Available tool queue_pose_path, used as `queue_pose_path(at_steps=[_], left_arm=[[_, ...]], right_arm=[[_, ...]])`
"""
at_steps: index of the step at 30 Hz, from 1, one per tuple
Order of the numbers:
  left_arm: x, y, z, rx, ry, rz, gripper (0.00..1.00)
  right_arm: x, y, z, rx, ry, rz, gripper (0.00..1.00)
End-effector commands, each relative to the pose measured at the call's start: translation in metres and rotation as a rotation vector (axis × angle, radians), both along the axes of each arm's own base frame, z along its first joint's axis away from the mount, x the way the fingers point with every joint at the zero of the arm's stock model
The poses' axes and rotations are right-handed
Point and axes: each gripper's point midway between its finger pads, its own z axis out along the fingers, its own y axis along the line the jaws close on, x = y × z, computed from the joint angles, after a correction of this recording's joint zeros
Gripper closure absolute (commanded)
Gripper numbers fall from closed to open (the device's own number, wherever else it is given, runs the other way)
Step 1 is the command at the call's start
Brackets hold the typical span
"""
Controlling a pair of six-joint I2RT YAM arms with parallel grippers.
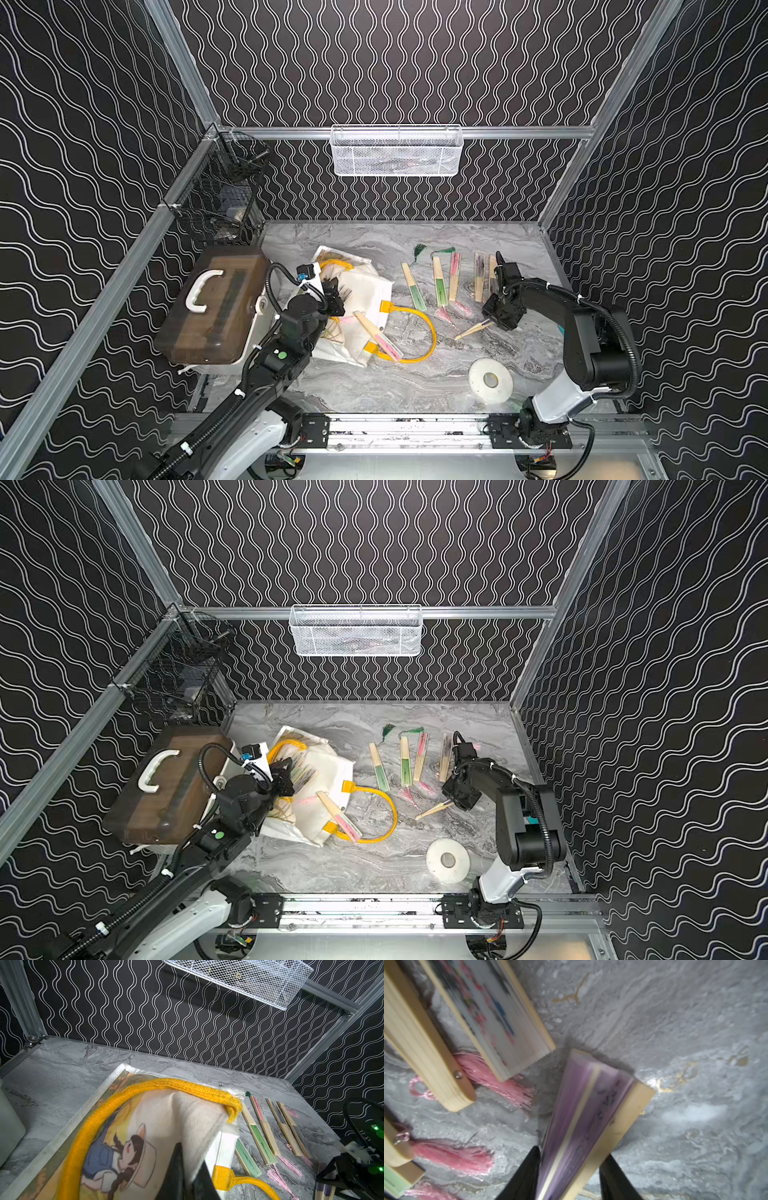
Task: Take out the folding fans from the tote bags
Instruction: Adjust the folding fan at the center of the board.
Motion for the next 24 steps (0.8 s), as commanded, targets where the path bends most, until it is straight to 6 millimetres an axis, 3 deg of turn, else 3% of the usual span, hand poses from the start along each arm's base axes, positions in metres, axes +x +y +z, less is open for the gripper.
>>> queue_pose_path(at_steps=[1,9,15,16,18,21,24], left_arm=[[0.002,-0.001,0.021,-0.023,-0.071,-0.001,1.00],[0.002,-0.002,0.019,-0.022,-0.064,-0.005,1.00],[0.002,-0.001,0.020,-0.023,-0.065,-0.004,1.00],[0.002,-0.001,0.021,-0.022,-0.066,-0.004,1.00],[0.002,-0.001,0.021,-0.020,-0.065,-0.002,1.00],[0.001,0.001,0.022,-0.018,-0.068,0.008,1.00],[0.001,0.002,0.023,-0.022,-0.070,0.011,1.00]], right_arm=[[-0.019,0.002,-0.014,0.014,0.071,0.001,0.61],[-0.022,-0.002,-0.007,-0.009,0.059,0.001,0.73],[-0.022,-0.002,-0.015,0.015,0.075,0.001,0.90],[-0.022,-0.003,-0.016,0.009,0.087,0.006,0.89],[-0.023,-0.007,-0.016,-0.018,0.110,0.019,0.78],[-0.025,-0.012,-0.014,-0.049,0.134,0.027,0.76],[-0.029,-0.013,-0.016,-0.056,0.155,0.026,0.63]])
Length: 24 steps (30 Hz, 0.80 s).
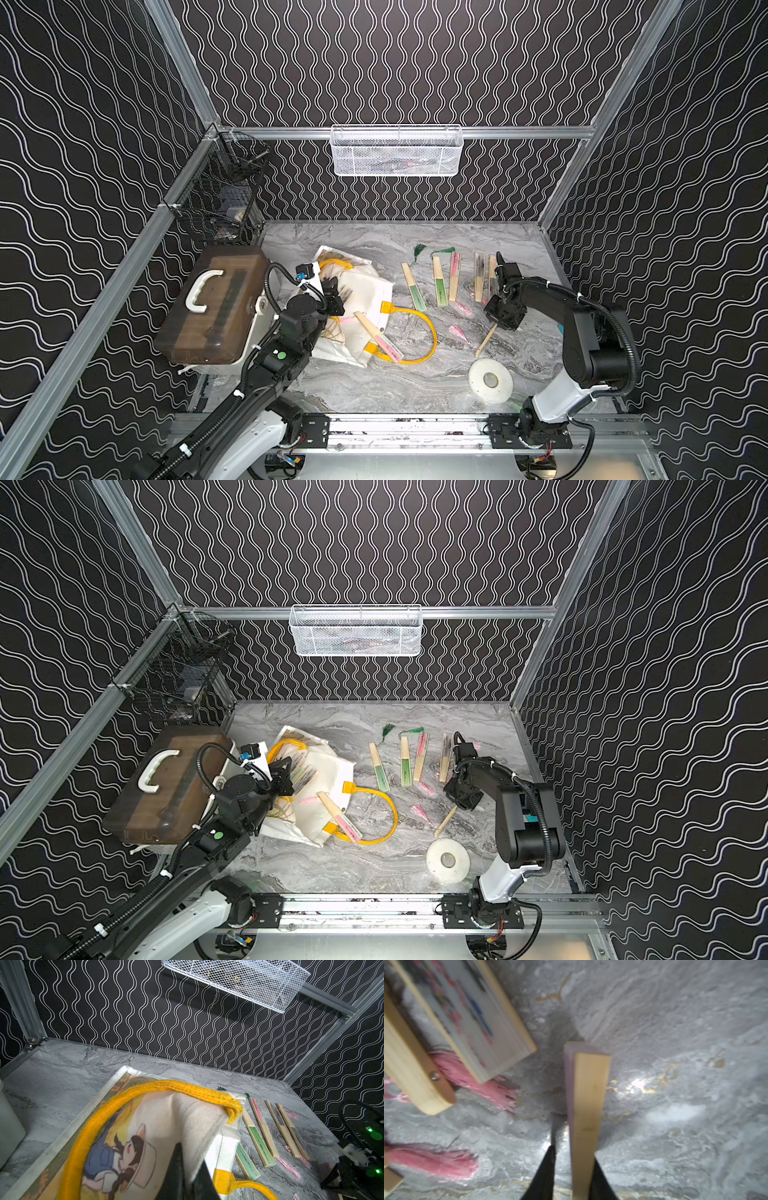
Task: Take out the folding fans from the tote bags
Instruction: Adjust the folding fan at the center of the board.
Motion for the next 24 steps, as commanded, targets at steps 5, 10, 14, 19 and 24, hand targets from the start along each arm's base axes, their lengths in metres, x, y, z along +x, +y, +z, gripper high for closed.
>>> queue_pose_path(at_steps=[5,10,14,19,24], left_arm=[[0.002,-0.001,0.020,-0.019,-0.057,-0.002,1.00],[0.003,-0.001,0.020,-0.022,-0.059,-0.001,1.00],[0.004,-0.002,0.018,-0.019,-0.051,-0.001,1.00],[0.005,-0.003,0.015,-0.020,-0.045,-0.003,1.00],[0.004,-0.002,0.017,-0.019,-0.048,-0.005,1.00]], right_arm=[[-0.030,-0.010,-0.013,-0.058,0.147,0.014,0.62],[-0.024,-0.016,0.004,-0.111,0.128,0.043,0.56],[-0.012,-0.011,0.028,-0.151,0.076,0.078,0.55],[0.004,0.005,0.039,-0.137,0.008,0.116,0.53],[0.009,0.007,0.038,-0.150,0.013,0.116,0.52]])
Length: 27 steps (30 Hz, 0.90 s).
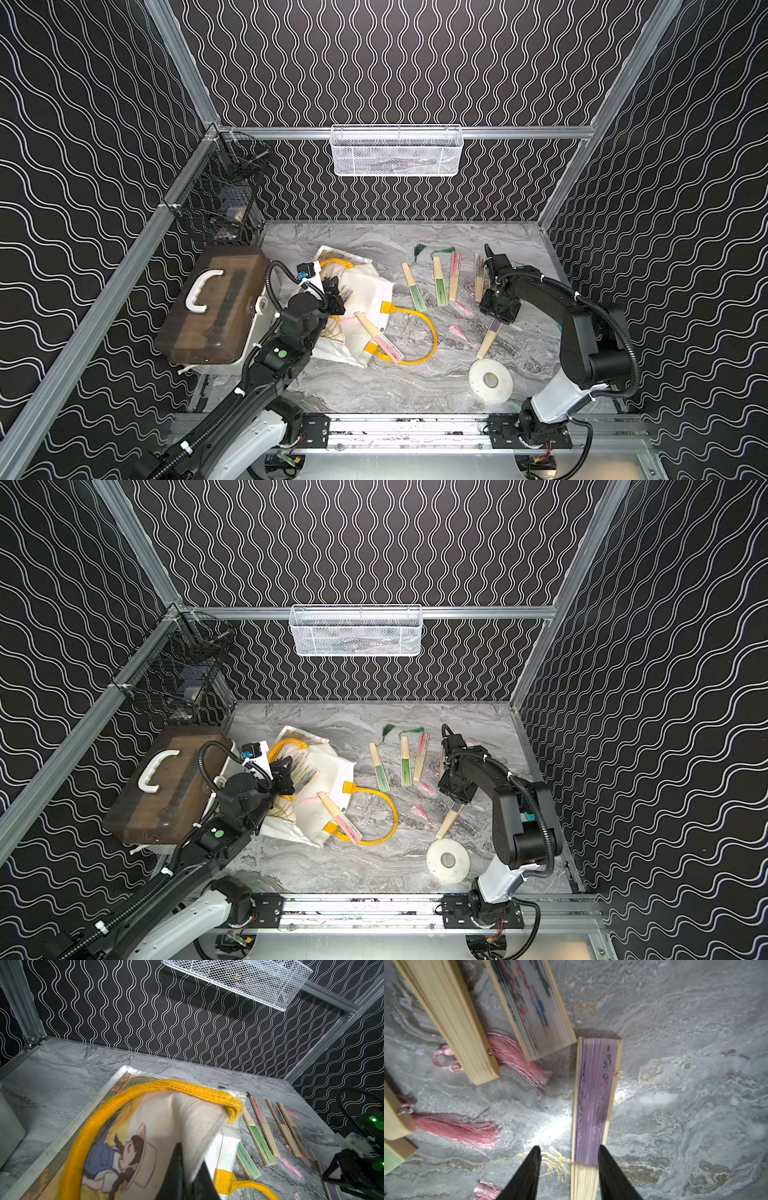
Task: Take out the folding fans from the tote bags
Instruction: Adjust the folding fan at the center of the board.
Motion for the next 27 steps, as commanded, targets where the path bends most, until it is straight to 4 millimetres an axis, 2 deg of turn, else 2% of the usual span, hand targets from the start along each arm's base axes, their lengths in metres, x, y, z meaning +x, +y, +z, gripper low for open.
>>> queue_pose_path(at_steps=[1,8,11,18,27], left_arm=[[0.001,-0.001,0.018,-0.022,-0.060,-0.002,1.00],[0.001,-0.001,0.017,-0.023,-0.059,-0.002,1.00],[0.001,-0.002,0.017,-0.023,-0.053,-0.007,1.00],[0.001,-0.001,0.018,-0.025,-0.056,-0.007,1.00],[0.001,-0.001,0.017,-0.021,-0.053,-0.007,1.00]], right_arm=[[-0.003,-0.005,0.002,-0.037,0.014,-0.005,0.52],[-0.021,-0.012,-0.005,-0.048,0.034,-0.028,0.54],[-0.034,-0.007,-0.007,-0.001,0.044,-0.040,0.53],[-0.062,0.009,0.006,0.124,0.017,-0.046,0.38],[-0.097,0.029,0.003,0.228,0.062,-0.051,0.37]])
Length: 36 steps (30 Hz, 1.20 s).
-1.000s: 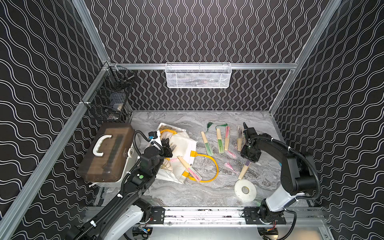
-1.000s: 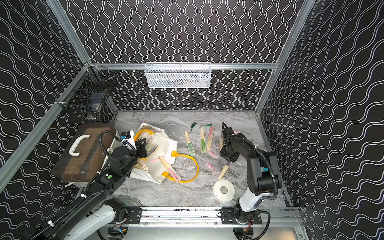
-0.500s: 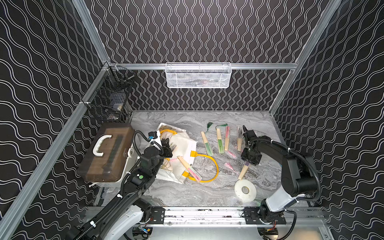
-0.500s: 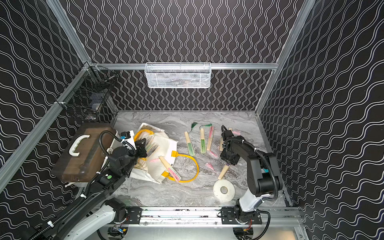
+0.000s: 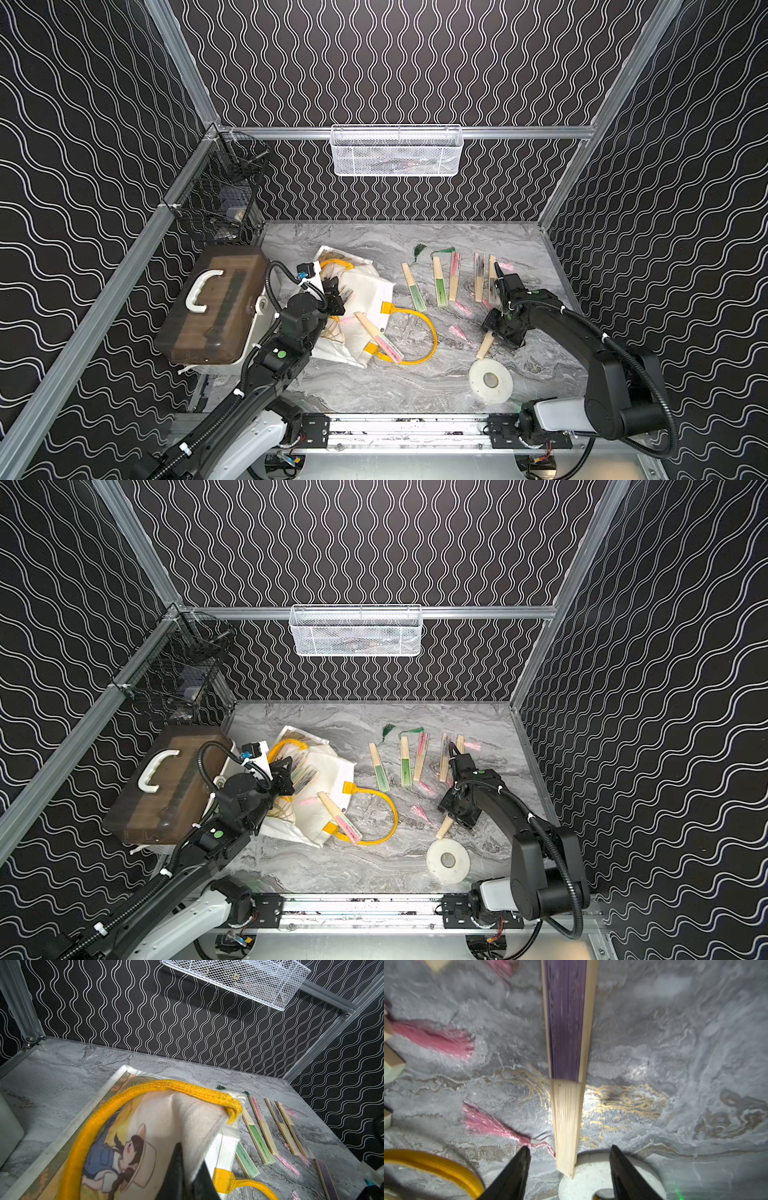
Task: Take out the folding fans from the tote bags
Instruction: Adjust the folding fan at the center of the board.
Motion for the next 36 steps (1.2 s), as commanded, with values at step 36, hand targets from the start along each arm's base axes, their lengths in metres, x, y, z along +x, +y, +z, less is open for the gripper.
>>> queue_pose_path(at_steps=[36], left_arm=[[0.002,-0.003,0.015,-0.025,-0.053,-0.013,1.00]], right_arm=[[0.033,0.097,0.047,0.207,-0.287,0.362,0.42]])
